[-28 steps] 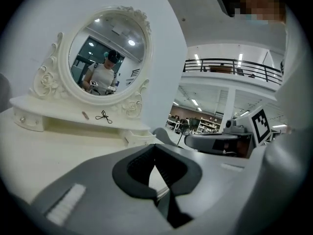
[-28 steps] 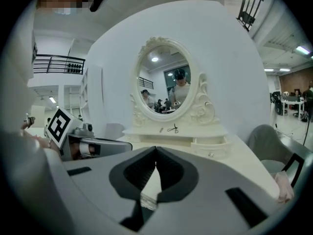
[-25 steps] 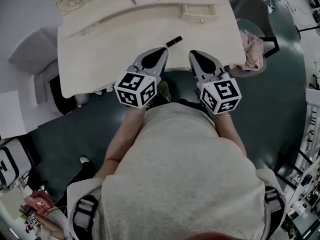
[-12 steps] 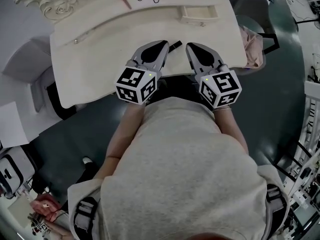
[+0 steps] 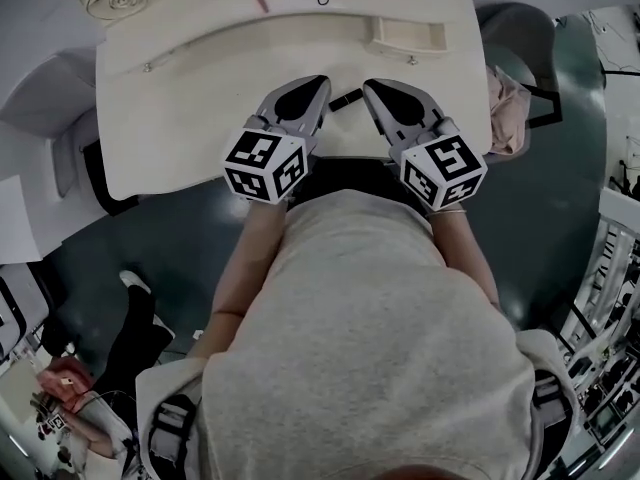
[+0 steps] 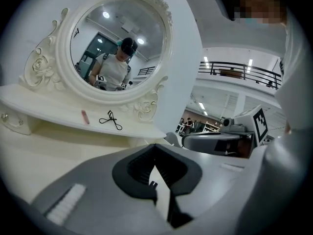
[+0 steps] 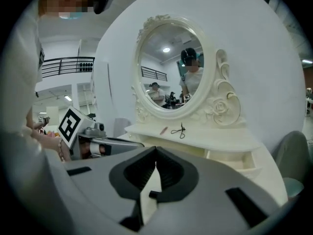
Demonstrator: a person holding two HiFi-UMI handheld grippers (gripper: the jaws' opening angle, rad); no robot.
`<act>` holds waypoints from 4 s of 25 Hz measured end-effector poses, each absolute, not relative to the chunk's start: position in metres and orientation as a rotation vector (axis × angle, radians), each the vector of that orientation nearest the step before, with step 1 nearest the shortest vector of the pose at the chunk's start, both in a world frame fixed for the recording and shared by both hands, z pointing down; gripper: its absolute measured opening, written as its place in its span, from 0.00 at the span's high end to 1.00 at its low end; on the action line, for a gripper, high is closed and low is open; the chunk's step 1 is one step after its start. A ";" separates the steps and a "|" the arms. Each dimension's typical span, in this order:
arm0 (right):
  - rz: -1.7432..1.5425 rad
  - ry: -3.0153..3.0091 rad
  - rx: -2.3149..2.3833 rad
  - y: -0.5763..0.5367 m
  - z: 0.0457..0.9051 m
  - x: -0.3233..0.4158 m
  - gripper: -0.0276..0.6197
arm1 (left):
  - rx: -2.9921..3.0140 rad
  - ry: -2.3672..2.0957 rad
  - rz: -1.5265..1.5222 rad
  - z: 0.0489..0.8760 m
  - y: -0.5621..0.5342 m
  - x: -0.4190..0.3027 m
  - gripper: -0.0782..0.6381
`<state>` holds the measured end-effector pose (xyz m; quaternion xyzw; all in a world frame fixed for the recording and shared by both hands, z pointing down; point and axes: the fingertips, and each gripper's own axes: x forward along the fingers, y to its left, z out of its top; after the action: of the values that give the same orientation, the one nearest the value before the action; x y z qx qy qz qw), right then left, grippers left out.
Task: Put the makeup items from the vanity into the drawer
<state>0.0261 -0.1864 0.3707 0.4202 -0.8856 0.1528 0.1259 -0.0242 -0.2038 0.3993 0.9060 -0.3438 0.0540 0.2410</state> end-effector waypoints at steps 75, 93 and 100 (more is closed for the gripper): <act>0.297 -2.399 0.569 -0.171 0.499 0.028 0.80 | 2.222 -0.885 0.353 0.491 -0.166 -0.016 0.88; 0.192 -2.376 1.007 -0.200 0.434 0.082 0.80 | 2.402 -0.819 0.264 0.441 -0.204 0.005 0.88; 0.164 -2.283 1.223 -0.225 0.409 0.119 0.80 | 2.476 -0.749 0.222 0.424 -0.221 0.031 0.88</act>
<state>0.1193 -0.2252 0.4087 0.4539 -0.8470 0.0607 0.2700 0.0309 -0.2215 0.4239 0.9184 -0.2779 0.0822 0.2692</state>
